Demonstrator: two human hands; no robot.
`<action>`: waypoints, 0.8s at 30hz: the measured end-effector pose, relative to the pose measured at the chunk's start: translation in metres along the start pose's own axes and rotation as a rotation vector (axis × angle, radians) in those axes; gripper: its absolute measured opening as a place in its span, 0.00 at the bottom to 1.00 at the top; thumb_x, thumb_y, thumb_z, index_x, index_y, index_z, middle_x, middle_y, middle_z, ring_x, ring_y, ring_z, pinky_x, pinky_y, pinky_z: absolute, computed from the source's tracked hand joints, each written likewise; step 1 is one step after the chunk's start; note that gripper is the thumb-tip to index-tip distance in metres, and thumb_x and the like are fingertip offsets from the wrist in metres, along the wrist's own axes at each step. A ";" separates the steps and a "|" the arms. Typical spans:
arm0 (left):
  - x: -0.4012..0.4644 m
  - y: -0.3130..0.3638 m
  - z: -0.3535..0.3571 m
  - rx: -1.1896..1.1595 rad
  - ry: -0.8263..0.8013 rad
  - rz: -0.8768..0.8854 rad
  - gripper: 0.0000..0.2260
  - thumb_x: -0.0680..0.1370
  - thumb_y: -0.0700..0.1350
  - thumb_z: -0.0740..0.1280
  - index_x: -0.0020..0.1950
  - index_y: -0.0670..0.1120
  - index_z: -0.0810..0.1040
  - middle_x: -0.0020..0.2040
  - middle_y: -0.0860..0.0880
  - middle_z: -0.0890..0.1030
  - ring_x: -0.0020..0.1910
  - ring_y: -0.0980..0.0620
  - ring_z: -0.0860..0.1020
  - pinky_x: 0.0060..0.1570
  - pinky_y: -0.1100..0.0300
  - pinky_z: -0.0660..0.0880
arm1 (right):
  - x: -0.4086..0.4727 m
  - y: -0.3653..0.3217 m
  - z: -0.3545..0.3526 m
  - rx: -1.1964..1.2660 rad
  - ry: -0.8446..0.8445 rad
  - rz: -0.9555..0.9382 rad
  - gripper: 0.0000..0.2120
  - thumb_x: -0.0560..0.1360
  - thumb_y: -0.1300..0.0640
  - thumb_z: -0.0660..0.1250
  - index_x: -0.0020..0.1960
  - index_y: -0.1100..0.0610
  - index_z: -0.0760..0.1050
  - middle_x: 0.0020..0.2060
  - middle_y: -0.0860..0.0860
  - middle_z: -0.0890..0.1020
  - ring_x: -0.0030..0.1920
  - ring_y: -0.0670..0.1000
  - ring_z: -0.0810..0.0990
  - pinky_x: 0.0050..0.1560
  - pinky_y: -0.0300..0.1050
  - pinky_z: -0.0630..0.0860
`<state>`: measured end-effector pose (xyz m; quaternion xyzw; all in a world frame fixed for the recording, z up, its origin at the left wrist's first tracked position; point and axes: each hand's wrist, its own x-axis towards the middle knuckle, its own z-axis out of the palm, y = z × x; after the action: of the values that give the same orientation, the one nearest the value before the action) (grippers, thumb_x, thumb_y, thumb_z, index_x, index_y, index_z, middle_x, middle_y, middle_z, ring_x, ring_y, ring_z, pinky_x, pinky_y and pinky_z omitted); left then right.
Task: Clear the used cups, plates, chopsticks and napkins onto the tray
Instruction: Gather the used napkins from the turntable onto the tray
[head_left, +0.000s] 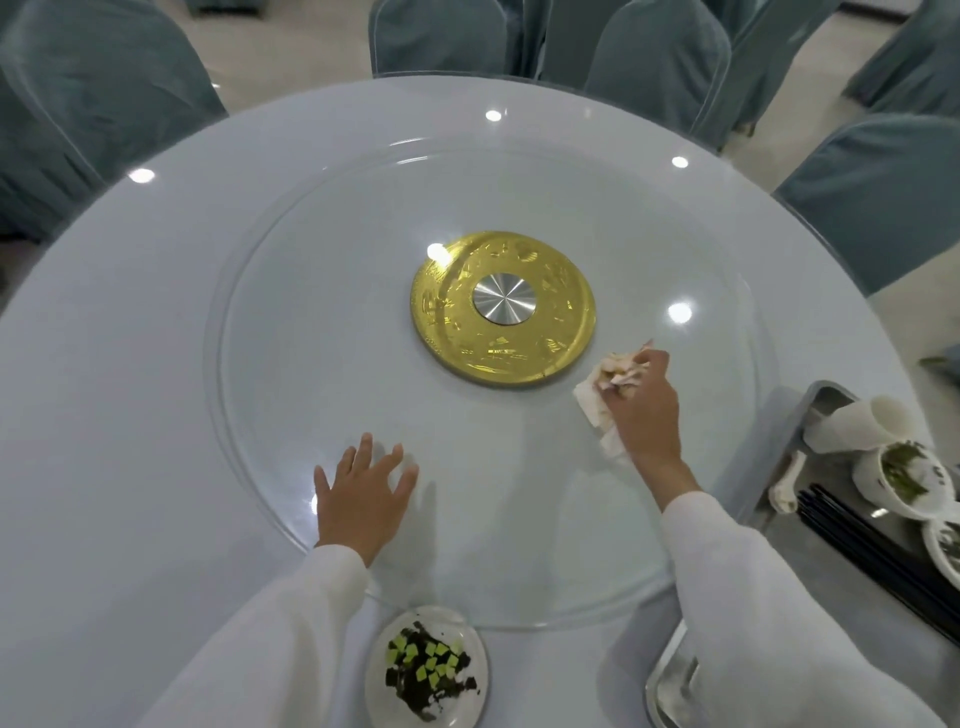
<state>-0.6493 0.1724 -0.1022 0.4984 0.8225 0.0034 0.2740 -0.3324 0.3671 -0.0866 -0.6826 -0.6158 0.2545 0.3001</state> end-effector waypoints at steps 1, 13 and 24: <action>0.002 -0.003 -0.001 -0.004 0.004 -0.002 0.25 0.85 0.66 0.50 0.82 0.64 0.61 0.87 0.53 0.49 0.85 0.49 0.50 0.81 0.38 0.43 | 0.010 0.002 0.001 -0.017 0.011 0.011 0.25 0.76 0.53 0.76 0.65 0.53 0.65 0.56 0.56 0.83 0.55 0.62 0.83 0.54 0.51 0.78; 0.018 -0.025 0.002 -0.049 0.054 0.002 0.26 0.84 0.67 0.54 0.81 0.64 0.63 0.87 0.54 0.49 0.85 0.50 0.49 0.81 0.36 0.46 | -0.022 0.041 0.029 -0.233 -0.073 -0.132 0.31 0.78 0.51 0.74 0.77 0.53 0.69 0.58 0.59 0.81 0.57 0.62 0.80 0.53 0.54 0.77; 0.020 -0.029 -0.010 -0.003 0.037 0.019 0.27 0.84 0.66 0.54 0.83 0.62 0.61 0.87 0.53 0.49 0.85 0.48 0.49 0.80 0.34 0.46 | -0.120 0.025 0.041 -0.269 -0.121 -0.367 0.32 0.69 0.61 0.81 0.71 0.60 0.77 0.49 0.59 0.83 0.49 0.63 0.80 0.50 0.55 0.79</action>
<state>-0.6844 0.1774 -0.1107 0.5056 0.8227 0.0166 0.2594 -0.3583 0.2508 -0.1361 -0.5765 -0.7749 0.1514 0.2102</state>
